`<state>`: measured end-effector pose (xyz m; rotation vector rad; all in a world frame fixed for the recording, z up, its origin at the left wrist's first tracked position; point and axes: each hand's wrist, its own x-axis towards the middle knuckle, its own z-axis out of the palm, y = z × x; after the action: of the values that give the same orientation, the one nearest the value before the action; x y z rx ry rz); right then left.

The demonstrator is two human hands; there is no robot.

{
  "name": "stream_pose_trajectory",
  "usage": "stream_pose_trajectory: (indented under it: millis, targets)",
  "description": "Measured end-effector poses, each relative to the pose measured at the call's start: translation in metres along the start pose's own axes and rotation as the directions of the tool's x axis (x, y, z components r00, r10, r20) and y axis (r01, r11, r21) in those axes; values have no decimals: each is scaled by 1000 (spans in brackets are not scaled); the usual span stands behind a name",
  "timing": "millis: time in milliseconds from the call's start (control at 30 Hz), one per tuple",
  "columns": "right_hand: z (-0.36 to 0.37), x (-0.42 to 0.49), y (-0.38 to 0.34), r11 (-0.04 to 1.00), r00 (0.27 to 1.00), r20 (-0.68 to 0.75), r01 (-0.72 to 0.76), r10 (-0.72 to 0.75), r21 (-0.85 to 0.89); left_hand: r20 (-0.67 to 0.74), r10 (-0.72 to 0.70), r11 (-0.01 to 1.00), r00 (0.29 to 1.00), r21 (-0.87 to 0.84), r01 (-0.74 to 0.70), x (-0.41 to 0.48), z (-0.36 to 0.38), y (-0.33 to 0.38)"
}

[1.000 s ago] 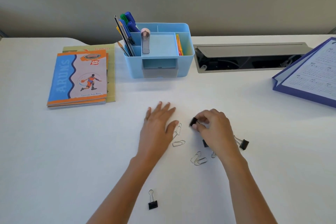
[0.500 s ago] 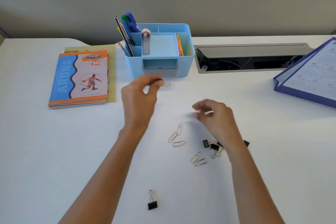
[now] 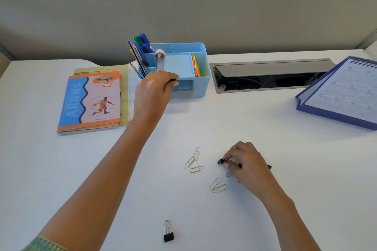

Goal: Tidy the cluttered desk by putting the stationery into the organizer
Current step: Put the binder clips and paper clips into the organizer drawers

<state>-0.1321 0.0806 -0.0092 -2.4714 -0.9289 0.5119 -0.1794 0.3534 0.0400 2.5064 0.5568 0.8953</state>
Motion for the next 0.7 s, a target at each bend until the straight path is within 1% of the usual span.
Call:
stream_pose_trajectory:
  millis: [100, 167, 233, 300, 367, 500, 600, 700]
  targets:
    - [-2, 8, -1, 994, 999, 2, -35, 35, 102, -16, 51, 999, 999, 8, -51, -4, -5, 0]
    - [-3, 13, -1, 992, 999, -11, -46, 47, 118, -25, 62, 998, 998, -15, -62, -9, -6, -1]
    - [-2, 17, -2, 985, 997, -12, -72, 75, 158, 8, 20, 1000, 1000, -21, -20, -13, -6, -2]
    - [-1, 20, -4, 958, 991, 0, -129, 133, 258, 38, -58, 998, 998, -15, 59, -16, -5, -5]
    - [-1, 25, -7, 933, 985, -9, -161, 174, 323, 42, -104, 994, 994, -12, 105, -16, -4, -6]
    - [-8, 39, -24, 925, 991, -62, -88, 119, 371, 53, -121, 993, 991, 2, 121, -10, -1, -4]
    - [-16, 54, -42, 891, 991, -55, -88, 125, 446, 91, -130, 991, 987, 42, 126, -8, 2, -3]
    - [-27, 71, -61, 866, 988, -84, -73, 132, 495, 93, -137, 987, 986, 94, 129, -7, 4, -2]
